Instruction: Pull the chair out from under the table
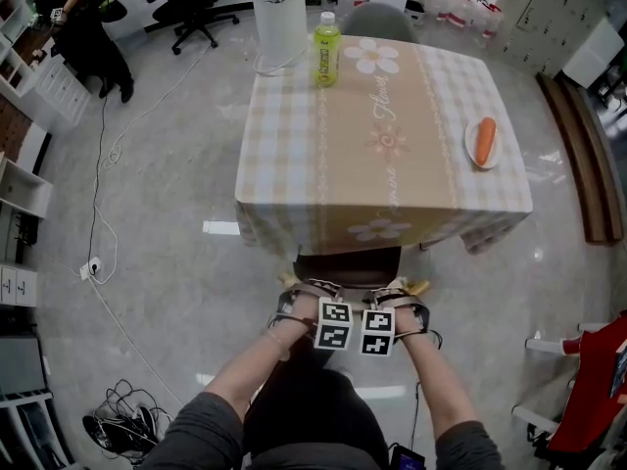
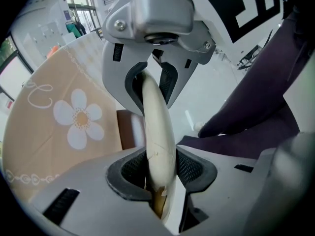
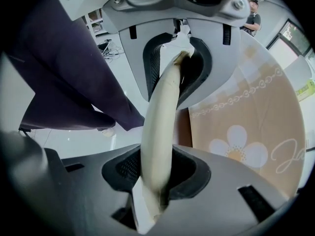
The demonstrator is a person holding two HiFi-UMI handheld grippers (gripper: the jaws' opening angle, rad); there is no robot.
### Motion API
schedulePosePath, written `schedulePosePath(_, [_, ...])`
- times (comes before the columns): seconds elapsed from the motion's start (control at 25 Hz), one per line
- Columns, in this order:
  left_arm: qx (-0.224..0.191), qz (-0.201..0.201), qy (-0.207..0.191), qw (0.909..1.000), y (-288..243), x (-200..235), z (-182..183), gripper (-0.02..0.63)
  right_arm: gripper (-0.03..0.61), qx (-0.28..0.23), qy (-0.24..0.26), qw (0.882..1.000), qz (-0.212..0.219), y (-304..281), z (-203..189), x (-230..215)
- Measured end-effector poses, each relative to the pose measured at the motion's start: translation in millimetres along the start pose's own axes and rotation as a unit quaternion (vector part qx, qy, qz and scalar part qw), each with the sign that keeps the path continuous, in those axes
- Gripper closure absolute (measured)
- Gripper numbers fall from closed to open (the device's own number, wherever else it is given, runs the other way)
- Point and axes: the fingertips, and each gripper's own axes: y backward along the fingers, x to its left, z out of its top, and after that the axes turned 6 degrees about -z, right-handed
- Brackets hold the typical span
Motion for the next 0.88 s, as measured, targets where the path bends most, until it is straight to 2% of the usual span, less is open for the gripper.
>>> schedulePosePath(0.88, [0.011, 0.007, 0.001, 0.9999, -5.2, -41.2, 9.7, 0.468, 0.449, 0.002, 0.002, 1.000, 0.003, 8.8, 7.4, 42.1])
